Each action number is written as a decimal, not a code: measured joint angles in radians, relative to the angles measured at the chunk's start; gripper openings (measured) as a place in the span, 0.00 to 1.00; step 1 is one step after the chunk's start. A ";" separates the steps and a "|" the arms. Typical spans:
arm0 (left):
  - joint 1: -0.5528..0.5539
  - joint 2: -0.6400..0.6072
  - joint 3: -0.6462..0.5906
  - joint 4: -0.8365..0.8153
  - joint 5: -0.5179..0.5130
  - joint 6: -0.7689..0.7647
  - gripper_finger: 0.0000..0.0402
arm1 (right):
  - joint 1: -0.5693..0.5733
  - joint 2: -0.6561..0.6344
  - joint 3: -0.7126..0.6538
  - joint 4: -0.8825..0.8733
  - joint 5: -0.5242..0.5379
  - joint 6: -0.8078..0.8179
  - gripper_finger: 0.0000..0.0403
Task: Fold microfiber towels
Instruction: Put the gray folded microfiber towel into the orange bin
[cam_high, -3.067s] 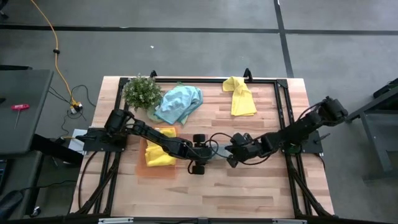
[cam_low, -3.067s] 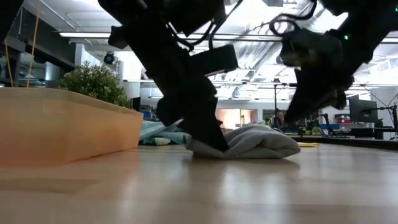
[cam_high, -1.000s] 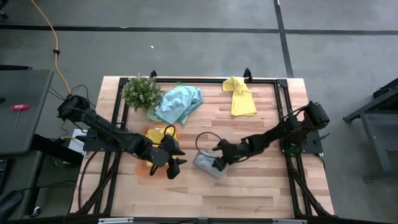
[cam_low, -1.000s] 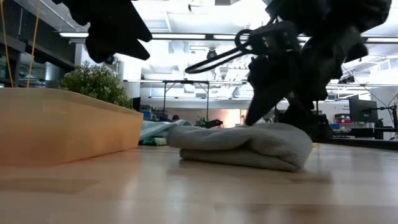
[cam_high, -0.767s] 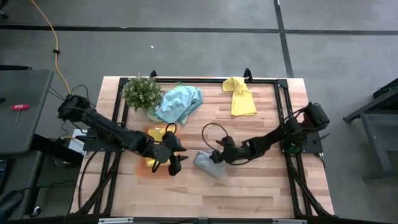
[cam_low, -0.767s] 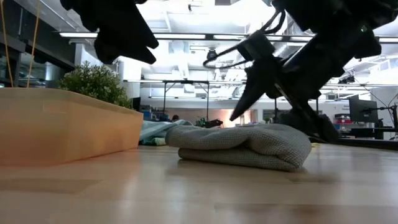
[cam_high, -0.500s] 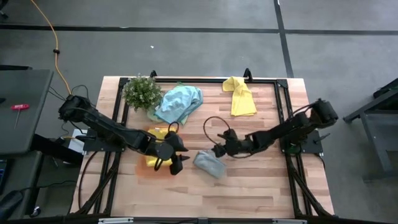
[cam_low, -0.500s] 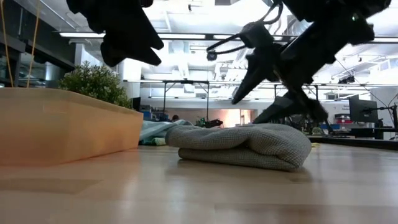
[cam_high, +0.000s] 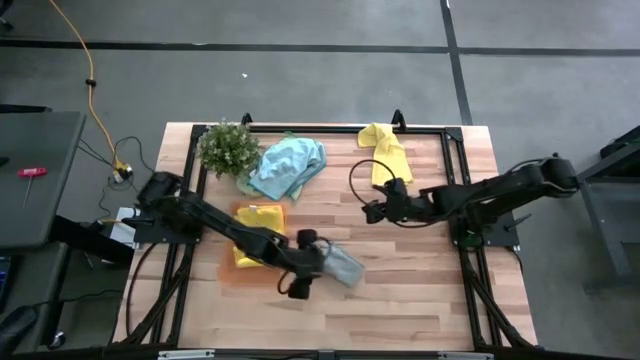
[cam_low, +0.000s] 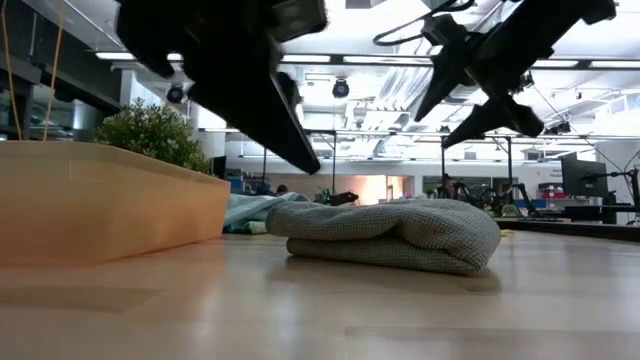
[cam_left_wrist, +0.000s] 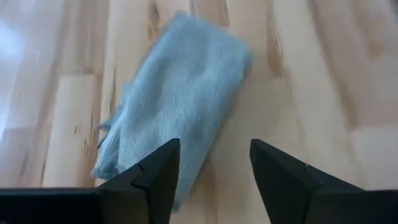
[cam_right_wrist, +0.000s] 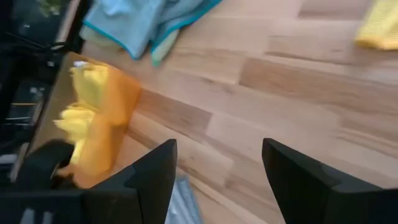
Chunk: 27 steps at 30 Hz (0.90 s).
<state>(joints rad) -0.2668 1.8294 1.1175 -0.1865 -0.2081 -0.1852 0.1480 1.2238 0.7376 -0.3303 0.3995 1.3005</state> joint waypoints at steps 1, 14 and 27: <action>0.000 0.032 0.034 0.003 0.002 0.030 0.50 | -0.003 -0.015 0.000 -0.025 0.002 0.000 0.57; 0.014 0.268 0.202 -0.014 -0.039 0.290 0.63 | -0.011 -0.059 -0.001 -0.115 0.018 0.012 0.57; 0.073 0.316 0.200 -0.016 -0.094 0.401 0.49 | -0.010 -0.038 0.000 -0.083 0.018 0.024 0.57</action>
<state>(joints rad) -0.1943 2.1451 1.3177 -0.2022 -0.3022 0.2154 0.1375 1.1854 0.7376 -0.4136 0.4176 1.3248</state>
